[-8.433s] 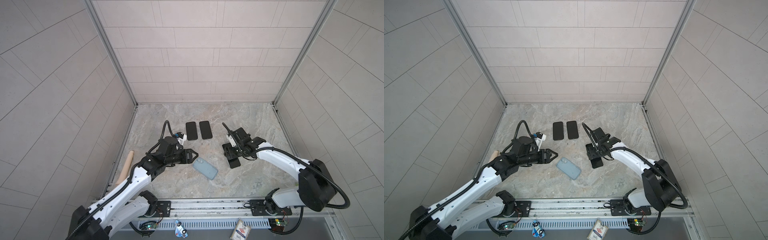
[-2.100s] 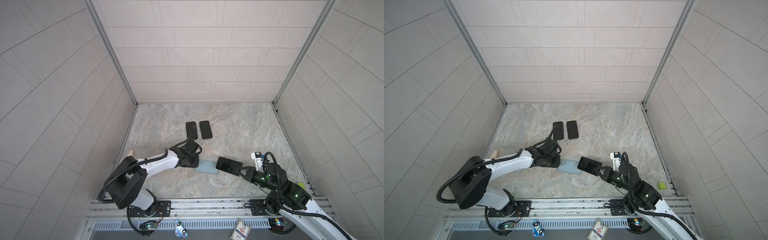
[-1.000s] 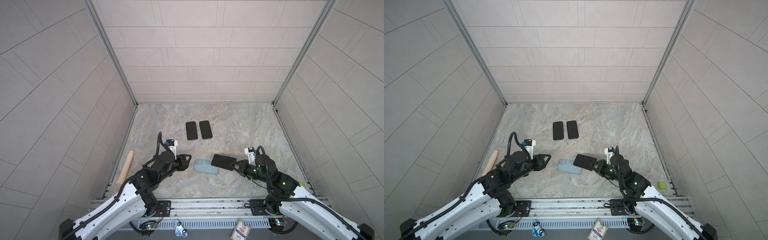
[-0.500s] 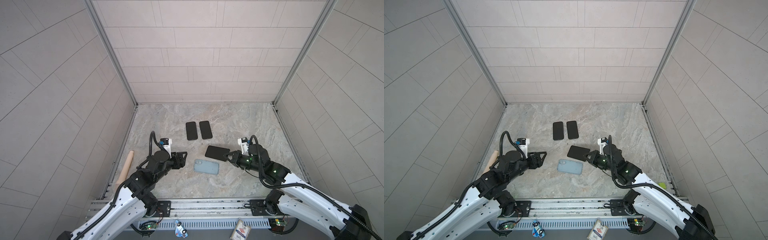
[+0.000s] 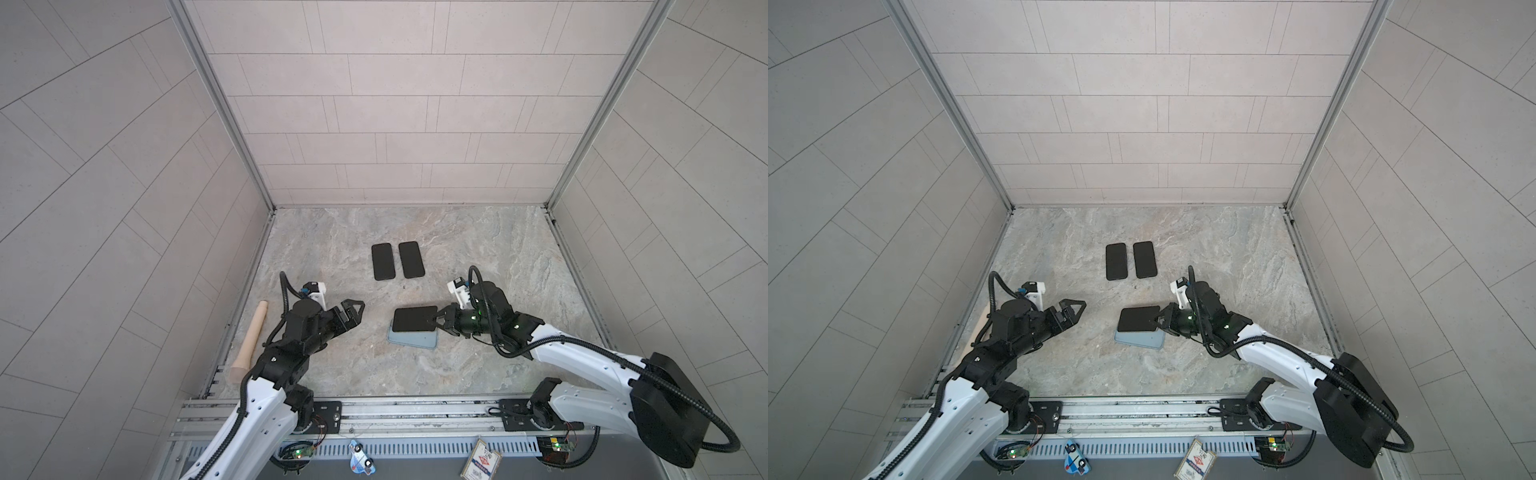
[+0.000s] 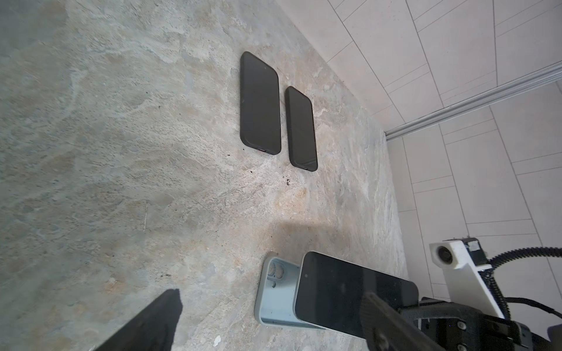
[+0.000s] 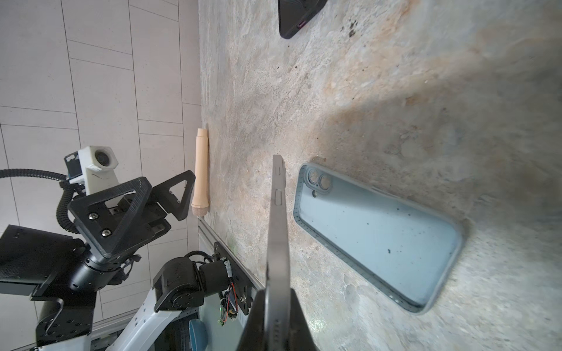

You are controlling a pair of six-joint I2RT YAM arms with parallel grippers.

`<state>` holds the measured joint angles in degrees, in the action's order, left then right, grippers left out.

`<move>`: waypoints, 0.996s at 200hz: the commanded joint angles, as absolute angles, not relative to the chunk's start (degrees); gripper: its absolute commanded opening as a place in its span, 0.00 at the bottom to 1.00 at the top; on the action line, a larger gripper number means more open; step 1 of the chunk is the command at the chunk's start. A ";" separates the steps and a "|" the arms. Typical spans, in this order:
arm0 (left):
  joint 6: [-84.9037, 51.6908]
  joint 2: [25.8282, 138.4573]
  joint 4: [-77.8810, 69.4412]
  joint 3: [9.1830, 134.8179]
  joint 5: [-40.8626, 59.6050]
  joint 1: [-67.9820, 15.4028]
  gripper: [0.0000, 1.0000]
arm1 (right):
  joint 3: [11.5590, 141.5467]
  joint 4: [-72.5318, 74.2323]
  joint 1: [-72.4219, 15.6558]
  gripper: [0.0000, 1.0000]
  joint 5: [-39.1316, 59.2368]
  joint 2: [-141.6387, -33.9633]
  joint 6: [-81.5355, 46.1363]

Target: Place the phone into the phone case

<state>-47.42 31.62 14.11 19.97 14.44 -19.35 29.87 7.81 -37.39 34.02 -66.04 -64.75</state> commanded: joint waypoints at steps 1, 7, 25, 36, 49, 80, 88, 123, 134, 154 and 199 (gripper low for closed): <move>-50.68 32.06 8.55 17.09 13.14 -18.91 1.00 | 29.58 14.48 -37.56 0.02 35.95 -65.33 -64.27; -50.76 32.96 6.96 17.05 13.62 -18.91 1.00 | 29.57 12.97 -37.56 0.03 35.25 -65.01 -63.28; -49.38 37.39 3.56 18.50 16.07 -18.90 1.00 | 28.66 11.08 -37.42 0.03 33.40 -63.58 -61.82; -48.19 40.51 2.28 19.13 17.51 -18.95 1.00 | 27.97 10.01 -37.23 0.03 31.96 -62.74 -61.55; -46.25 43.58 2.32 20.14 19.45 -18.90 1.00 | 27.34 8.85 -37.24 0.04 30.71 -62.88 -60.95; -43.33 45.38 3.89 21.12 22.69 -18.90 1.00 | 26.89 7.87 -37.20 0.06 30.76 -67.27 -61.02; -42.08 44.88 5.67 21.81 22.78 -18.90 1.00 | 26.72 8.54 -37.34 0.06 30.99 -68.26 -61.70; -41.21 44.07 6.22 21.39 24.49 -18.90 1.00 | 28.20 8.95 -37.30 0.09 33.89 -72.76 -61.38; -41.22 44.12 5.93 21.35 24.78 -18.90 1.00 | 28.73 7.89 -37.33 0.10 34.19 -73.48 -61.02; -41.23 46.49 5.77 21.62 25.05 -18.94 1.00 | 29.03 5.98 -37.27 0.10 33.81 -72.97 -60.82; -48.67 47.01 1.47 18.41 28.39 -19.33 0.88 | 28.92 0.65 -37.16 0.12 31.20 -68.97 -60.03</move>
<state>-44.23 46.63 5.76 20.45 25.78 -19.35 28.62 6.22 -37.32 33.76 -71.00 -61.36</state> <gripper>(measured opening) 0.910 0.118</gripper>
